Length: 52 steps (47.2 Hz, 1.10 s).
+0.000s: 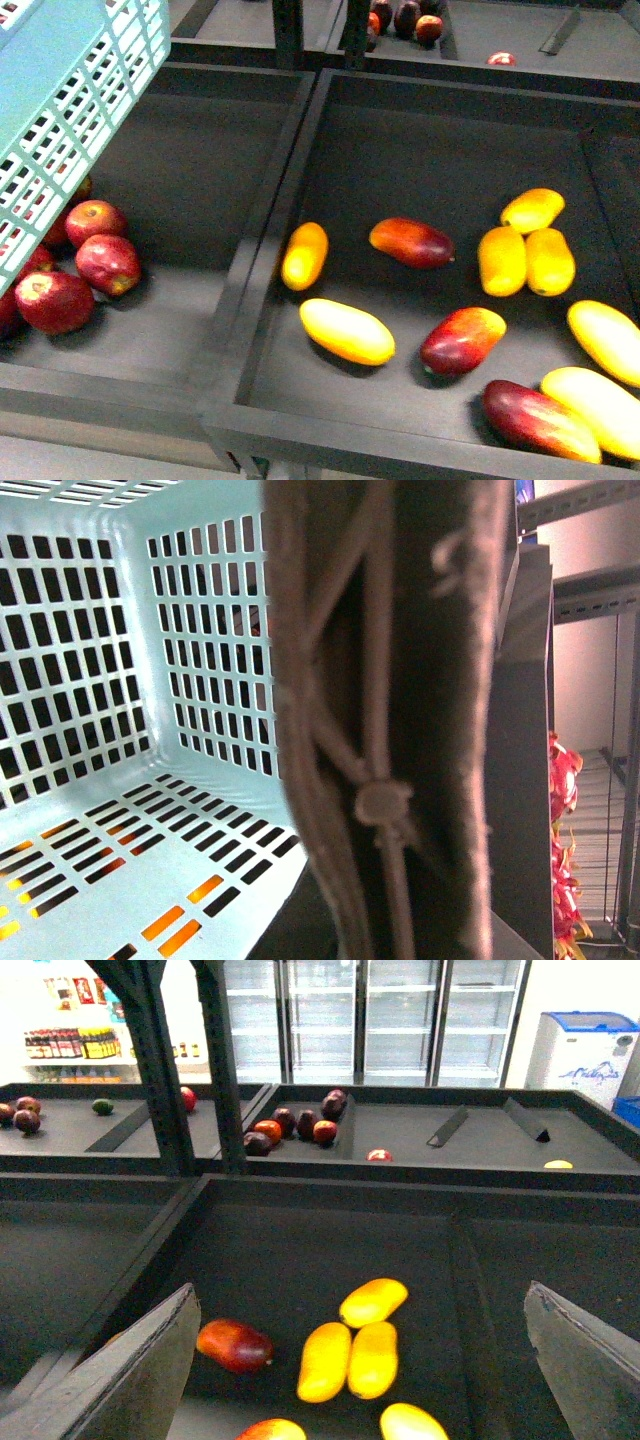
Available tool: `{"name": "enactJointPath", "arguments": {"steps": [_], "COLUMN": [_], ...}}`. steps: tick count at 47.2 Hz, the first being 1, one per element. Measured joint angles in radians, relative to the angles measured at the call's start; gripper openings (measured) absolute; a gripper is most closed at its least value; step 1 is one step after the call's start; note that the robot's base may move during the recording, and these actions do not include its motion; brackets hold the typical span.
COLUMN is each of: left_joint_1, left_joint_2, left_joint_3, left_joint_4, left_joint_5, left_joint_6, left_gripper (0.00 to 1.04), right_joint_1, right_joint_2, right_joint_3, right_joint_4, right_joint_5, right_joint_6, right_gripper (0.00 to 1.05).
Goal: Pick mango and avocado into basket
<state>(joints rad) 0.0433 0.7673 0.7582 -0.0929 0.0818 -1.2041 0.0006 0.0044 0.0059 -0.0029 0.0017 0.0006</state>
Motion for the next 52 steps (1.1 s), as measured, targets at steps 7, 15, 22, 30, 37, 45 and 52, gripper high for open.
{"name": "enactJointPath", "arguments": {"steps": [7, 15, 22, 30, 37, 45, 52], "left_joint_1": [0.000, 0.000, 0.000, 0.004, 0.002, -0.145, -0.340], "left_joint_2": [-0.001, -0.002, 0.001, 0.004, 0.001, 0.127, 0.357], "left_joint_3": [0.000, 0.000, 0.002, 0.001, 0.001, 0.123, 0.131], "left_joint_4": [0.000, 0.000, 0.000, 0.000, 0.000, -0.248, -0.160], "left_joint_5": [0.005, -0.001, -0.003, -0.020, 0.000, -0.012, 0.000], "left_joint_6": [-0.002, 0.000, 0.004, 0.014, 0.012, 0.517, 0.938], "left_gripper": [0.06, 0.06, 0.06, 0.06, 0.06, 0.06, 0.06], "right_joint_1": [0.000, 0.000, 0.000, -0.001, -0.001, -0.001, -0.001], "right_joint_2": [0.000, 0.002, 0.002, 0.002, 0.000, 0.000, 0.000], "right_joint_3": [0.000, 0.000, 0.000, 0.000, 0.000, 0.000, 0.000], "right_joint_4": [0.001, 0.000, 0.000, 0.001, 0.001, 0.001, 0.001], "right_joint_5": [0.002, 0.000, 0.000, -0.006, -0.003, -0.003, -0.003], "right_joint_6": [0.000, 0.000, 0.000, 0.000, 0.000, 0.000, 0.000], "right_gripper": [0.97, 0.97, 0.97, 0.97, 0.97, 0.97, 0.97]}}
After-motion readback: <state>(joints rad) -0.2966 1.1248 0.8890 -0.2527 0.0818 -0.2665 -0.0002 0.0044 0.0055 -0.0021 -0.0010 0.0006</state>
